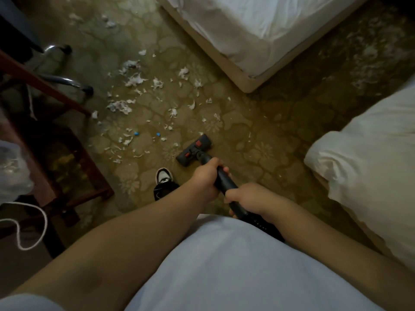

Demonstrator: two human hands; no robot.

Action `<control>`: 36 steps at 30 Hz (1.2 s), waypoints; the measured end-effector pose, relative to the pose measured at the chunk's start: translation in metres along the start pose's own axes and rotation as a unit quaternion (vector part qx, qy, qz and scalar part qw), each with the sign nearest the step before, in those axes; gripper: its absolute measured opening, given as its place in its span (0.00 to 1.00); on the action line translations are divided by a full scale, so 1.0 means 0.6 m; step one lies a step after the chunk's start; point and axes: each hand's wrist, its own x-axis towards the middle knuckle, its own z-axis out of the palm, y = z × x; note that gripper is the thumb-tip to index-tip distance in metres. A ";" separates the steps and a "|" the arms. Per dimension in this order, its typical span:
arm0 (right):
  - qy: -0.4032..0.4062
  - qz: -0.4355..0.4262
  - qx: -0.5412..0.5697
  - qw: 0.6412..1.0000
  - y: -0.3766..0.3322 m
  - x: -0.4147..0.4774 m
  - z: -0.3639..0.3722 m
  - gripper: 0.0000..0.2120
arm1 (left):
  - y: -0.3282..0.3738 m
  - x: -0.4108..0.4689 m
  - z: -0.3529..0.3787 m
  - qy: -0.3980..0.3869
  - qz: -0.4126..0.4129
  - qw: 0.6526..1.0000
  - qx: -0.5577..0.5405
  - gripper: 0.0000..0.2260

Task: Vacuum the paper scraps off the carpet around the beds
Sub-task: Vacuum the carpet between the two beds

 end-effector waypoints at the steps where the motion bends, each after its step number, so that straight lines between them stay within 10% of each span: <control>1: -0.003 -0.001 -0.007 1.000 -0.036 0.013 0.021 0.11 | 0.034 0.008 -0.023 0.006 0.004 1.000 0.000 0.03; 17: -0.129 -0.017 -0.093 0.987 -0.513 0.184 0.355 0.17 | 0.485 0.006 -0.403 0.131 0.050 0.983 -0.121 0.07; 36: -0.159 -0.031 -0.184 0.970 -0.514 0.187 0.378 0.14 | 0.450 0.008 -0.446 0.173 0.046 0.965 -0.191 0.04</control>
